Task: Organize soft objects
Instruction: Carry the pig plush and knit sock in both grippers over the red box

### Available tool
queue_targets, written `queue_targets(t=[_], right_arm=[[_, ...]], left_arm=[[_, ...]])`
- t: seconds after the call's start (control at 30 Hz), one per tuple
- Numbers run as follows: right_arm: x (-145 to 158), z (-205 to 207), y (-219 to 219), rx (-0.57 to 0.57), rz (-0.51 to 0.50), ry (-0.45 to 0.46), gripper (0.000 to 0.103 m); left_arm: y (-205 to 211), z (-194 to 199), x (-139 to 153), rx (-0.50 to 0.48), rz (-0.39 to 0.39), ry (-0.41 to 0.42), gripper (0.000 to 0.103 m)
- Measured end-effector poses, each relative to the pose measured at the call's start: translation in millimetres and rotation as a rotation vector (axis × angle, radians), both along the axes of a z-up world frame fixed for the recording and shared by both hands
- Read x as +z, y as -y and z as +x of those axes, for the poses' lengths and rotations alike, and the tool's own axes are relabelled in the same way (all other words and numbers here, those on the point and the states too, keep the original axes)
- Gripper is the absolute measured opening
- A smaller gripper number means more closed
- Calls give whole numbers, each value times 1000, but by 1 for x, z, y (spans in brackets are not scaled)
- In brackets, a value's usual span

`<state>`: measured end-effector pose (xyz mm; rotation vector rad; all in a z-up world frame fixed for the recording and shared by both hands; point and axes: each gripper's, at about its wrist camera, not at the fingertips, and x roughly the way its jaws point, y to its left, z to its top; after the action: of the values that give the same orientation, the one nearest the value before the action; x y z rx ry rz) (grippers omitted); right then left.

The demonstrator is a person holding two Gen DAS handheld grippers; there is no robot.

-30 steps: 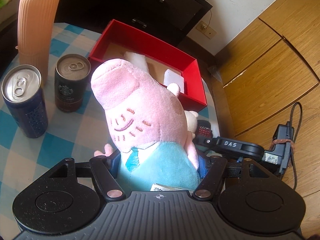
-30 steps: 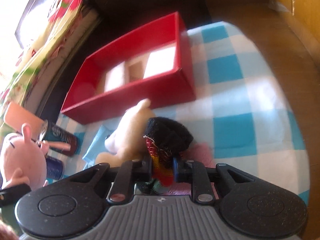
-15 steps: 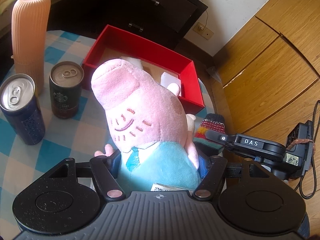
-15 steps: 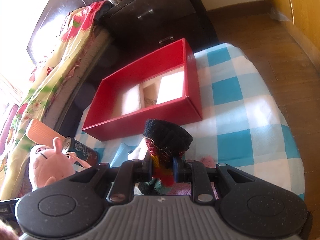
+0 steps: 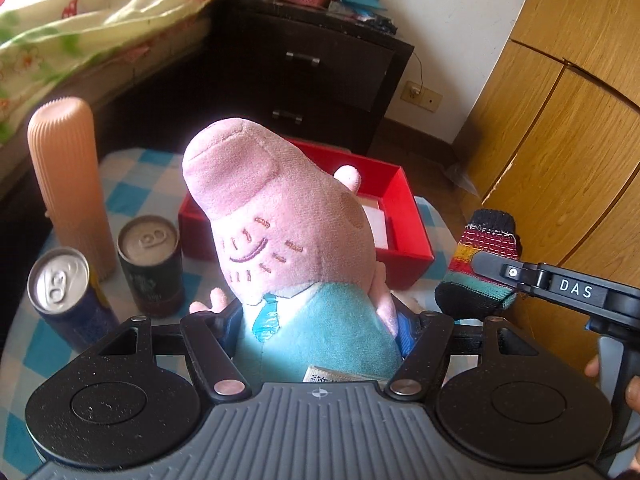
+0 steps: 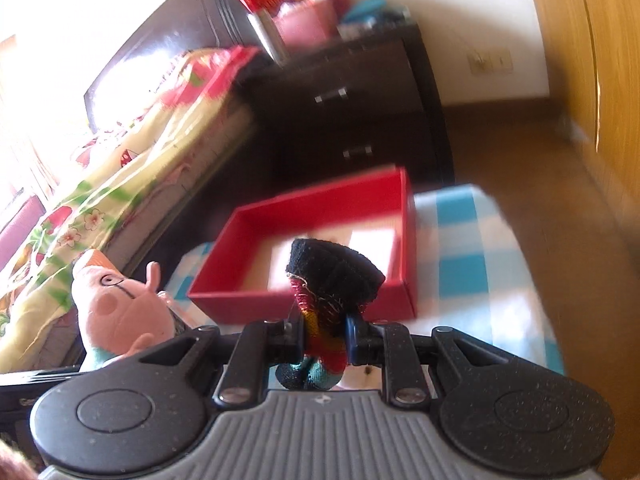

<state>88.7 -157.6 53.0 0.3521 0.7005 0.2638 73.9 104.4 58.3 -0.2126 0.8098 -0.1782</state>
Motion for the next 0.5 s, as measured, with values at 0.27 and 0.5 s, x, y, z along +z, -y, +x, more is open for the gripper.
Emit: queue_targets(t=[0.27,0.5], right_arm=[[8,-5,-7,5,-34,50,0],[11,-9,-16,4,-76,95,0]], left_arm=[[14,1,5,15,75,53,67],[19,2,9,43,119,88,67]])
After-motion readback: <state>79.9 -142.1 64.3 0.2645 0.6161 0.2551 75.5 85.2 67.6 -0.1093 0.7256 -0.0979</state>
